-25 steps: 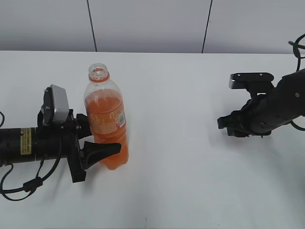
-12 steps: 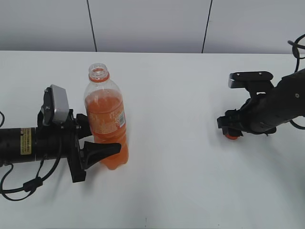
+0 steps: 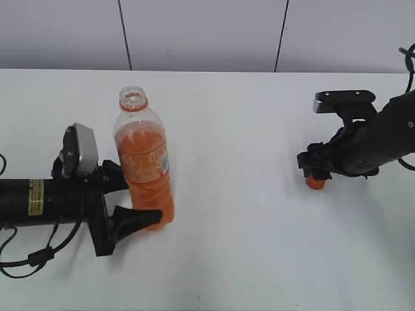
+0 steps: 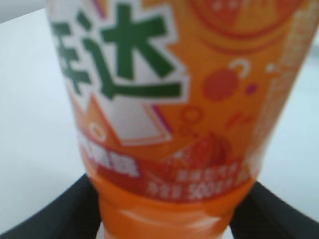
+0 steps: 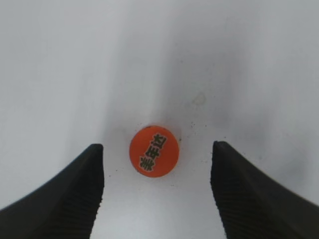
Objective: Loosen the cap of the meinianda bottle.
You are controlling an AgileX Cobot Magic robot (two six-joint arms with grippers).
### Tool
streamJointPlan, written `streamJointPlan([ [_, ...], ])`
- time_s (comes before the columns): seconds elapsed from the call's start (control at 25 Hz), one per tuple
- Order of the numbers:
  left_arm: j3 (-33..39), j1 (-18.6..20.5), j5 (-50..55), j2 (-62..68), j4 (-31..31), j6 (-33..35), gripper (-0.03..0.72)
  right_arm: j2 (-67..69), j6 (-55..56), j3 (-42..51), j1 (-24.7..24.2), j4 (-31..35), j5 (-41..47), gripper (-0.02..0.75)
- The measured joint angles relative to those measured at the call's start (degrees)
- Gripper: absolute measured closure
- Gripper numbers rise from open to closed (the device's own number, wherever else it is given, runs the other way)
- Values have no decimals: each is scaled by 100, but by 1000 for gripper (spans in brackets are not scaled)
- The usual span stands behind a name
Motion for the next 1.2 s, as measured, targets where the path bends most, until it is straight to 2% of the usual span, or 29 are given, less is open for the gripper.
streamJointPlan([
  [0.12,37,0,267,41,73,0,134,-86,0,0,0,0,0,234],
  [0.28,37,96,373,47,170,0,112,-232,-5,0,0,-5,7,234],
  [0.48,37,612,543,-146,522,-38,108,-468,-5,0,0,-16,21,234],
  [0.68,37,1183,614,-655,1034,-386,108,-704,-5,0,0,-31,56,234],
  [0.84,39,1415,931,-1109,1167,-675,108,-893,-5,0,0,-50,78,234],
  [1.0,44,1449,1612,-1616,928,-757,108,-1168,0,0,0,-341,93,234],
  [1.2,44,1449,2698,-2290,-66,-775,115,-1508,-5,-217,0,-827,254,234],
])
